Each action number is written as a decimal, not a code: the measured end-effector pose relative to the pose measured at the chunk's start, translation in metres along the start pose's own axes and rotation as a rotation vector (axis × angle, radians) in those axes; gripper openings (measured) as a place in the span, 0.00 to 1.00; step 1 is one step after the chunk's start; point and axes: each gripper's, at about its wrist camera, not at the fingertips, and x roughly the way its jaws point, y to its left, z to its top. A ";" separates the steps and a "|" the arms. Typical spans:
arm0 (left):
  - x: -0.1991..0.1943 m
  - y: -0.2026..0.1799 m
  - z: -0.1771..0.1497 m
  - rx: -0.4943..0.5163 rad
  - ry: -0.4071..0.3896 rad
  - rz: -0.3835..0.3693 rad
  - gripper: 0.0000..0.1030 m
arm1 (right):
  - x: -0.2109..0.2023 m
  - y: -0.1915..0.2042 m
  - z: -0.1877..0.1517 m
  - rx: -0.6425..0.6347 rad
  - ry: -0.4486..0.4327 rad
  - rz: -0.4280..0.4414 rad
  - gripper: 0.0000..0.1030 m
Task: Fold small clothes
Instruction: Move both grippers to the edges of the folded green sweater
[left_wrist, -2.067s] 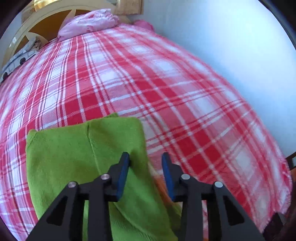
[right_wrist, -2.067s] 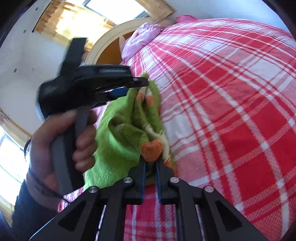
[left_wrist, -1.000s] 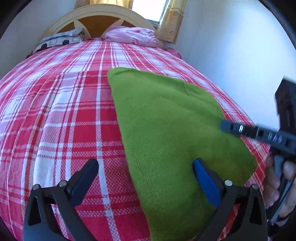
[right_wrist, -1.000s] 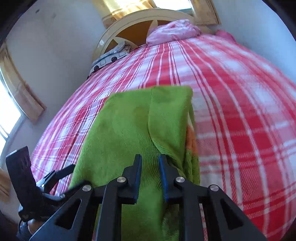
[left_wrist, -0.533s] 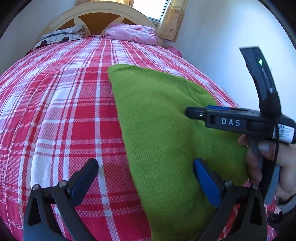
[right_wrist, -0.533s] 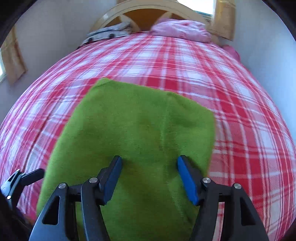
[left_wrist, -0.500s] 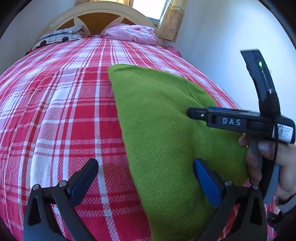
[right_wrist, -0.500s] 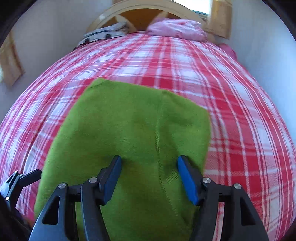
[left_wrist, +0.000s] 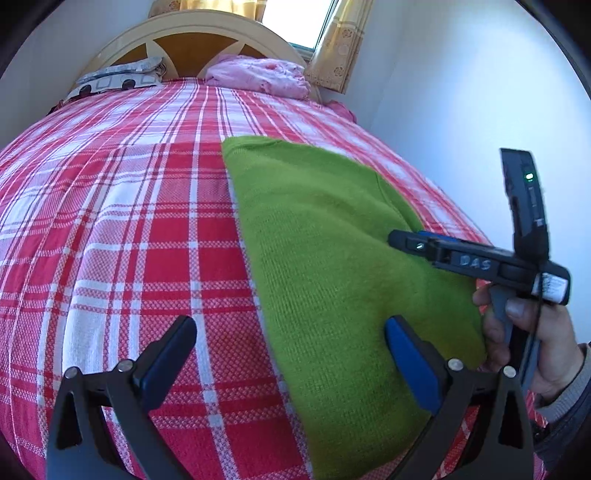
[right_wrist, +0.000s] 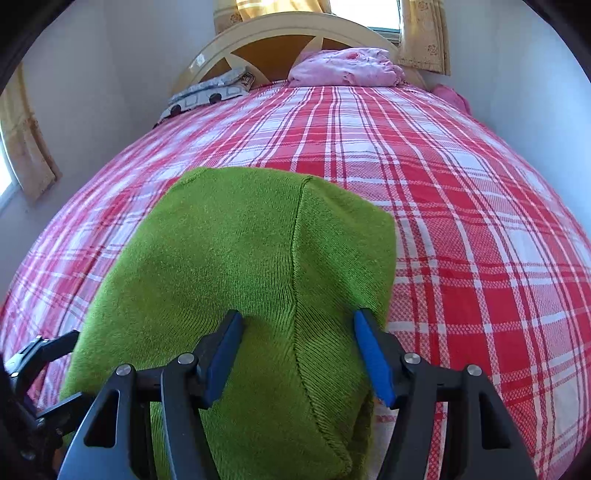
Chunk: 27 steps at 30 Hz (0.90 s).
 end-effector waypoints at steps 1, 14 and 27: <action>0.002 0.000 0.000 0.001 0.010 0.001 1.00 | -0.001 0.000 0.000 -0.005 0.007 0.002 0.61; 0.006 0.004 0.000 -0.032 0.033 -0.055 1.00 | -0.005 -0.033 -0.014 0.089 0.032 0.087 0.75; 0.010 0.004 0.003 -0.042 0.038 -0.107 1.00 | 0.001 -0.087 0.004 0.276 0.029 0.320 0.75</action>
